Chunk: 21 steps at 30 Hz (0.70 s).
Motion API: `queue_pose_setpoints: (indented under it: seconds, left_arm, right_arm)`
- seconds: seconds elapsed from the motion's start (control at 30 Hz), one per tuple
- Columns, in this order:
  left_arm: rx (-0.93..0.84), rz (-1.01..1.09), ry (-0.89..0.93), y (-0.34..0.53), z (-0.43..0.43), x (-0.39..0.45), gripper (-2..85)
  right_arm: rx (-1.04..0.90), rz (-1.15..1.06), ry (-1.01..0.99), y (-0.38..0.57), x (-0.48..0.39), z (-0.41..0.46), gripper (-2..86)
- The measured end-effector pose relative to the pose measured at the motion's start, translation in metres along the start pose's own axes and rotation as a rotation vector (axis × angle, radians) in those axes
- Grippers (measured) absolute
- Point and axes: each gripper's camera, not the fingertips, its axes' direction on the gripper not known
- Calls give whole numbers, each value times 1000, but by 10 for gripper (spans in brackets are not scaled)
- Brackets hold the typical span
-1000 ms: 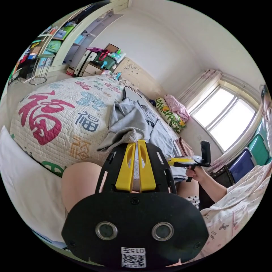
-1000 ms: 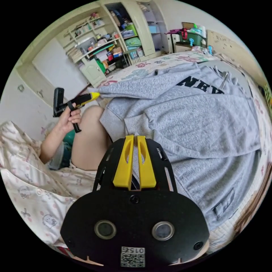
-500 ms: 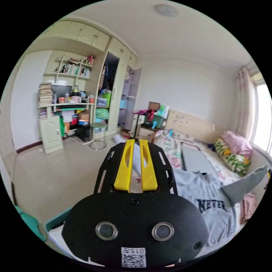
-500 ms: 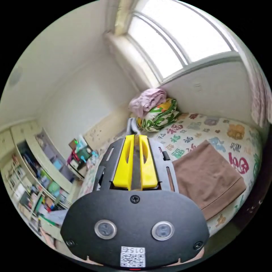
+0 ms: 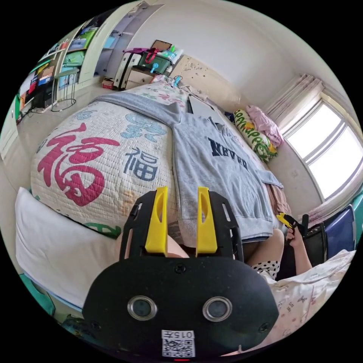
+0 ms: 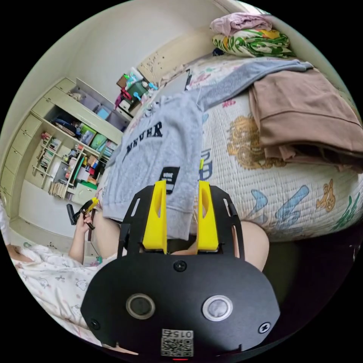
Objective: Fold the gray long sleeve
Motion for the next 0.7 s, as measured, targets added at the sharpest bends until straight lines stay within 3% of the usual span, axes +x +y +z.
queue_pose_setpoints:
  seconds: [0.1, 0.27, 0.47, 0.7]
  left_arm:
    - [-32, 30, -69, -20, 18, 23, 139]
    - [-299, 115, -23, -59, 108, 65, 132]
    - [-331, 146, -46, -84, 129, 102, 27]
    - [-330, 199, -127, -101, 115, 137, 9]
  right_arm:
    - [-89, -3, 34, 10, -3, 23, 129]
    - [-220, -34, 89, 12, -11, 57, 111]
    - [-282, -83, 201, 30, -11, 71, 42]
    - [-316, -199, 439, 78, -10, 77, 13]
